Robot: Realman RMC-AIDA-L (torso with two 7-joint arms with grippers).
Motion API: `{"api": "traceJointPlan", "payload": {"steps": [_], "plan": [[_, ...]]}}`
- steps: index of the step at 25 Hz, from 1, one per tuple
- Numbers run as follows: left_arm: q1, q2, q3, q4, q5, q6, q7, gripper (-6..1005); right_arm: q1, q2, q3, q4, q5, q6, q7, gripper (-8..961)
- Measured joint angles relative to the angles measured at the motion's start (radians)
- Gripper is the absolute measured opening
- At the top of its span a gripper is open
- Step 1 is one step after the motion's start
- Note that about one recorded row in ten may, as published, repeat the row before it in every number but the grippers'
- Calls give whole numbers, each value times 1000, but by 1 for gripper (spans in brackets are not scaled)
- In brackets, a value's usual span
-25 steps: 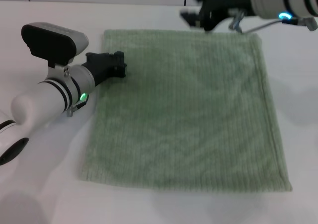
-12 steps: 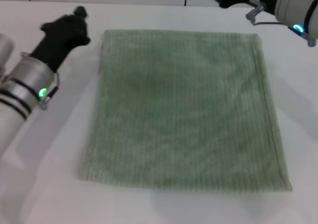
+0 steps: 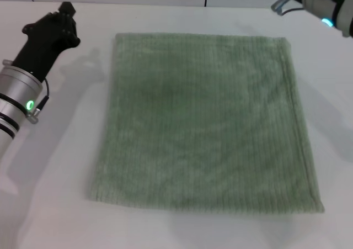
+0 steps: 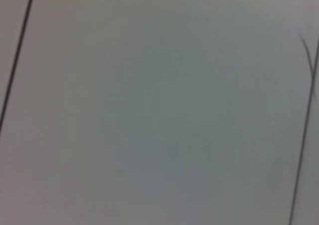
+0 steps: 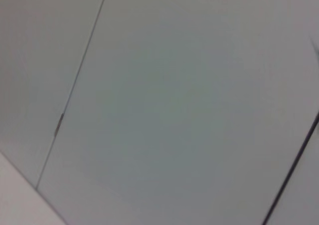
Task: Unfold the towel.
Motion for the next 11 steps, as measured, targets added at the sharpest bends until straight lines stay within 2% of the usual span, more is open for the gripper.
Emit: {"api": "traceJointPlan", "payload": {"steps": [3, 7, 11], "plan": [[0, 1, -28, -1, 2, 6, -6, 14, -10, -1, 8, -1, 9, -44, 0, 671], [2, 7, -35, 0, 2, 11, -13, 100, -20, 0, -4, 13, 11, -121, 0, 797], [-2, 6, -48, 6, -1, 8, -12, 121, -15, 0, -30, 37, 11, -186, -1, 797]]}}
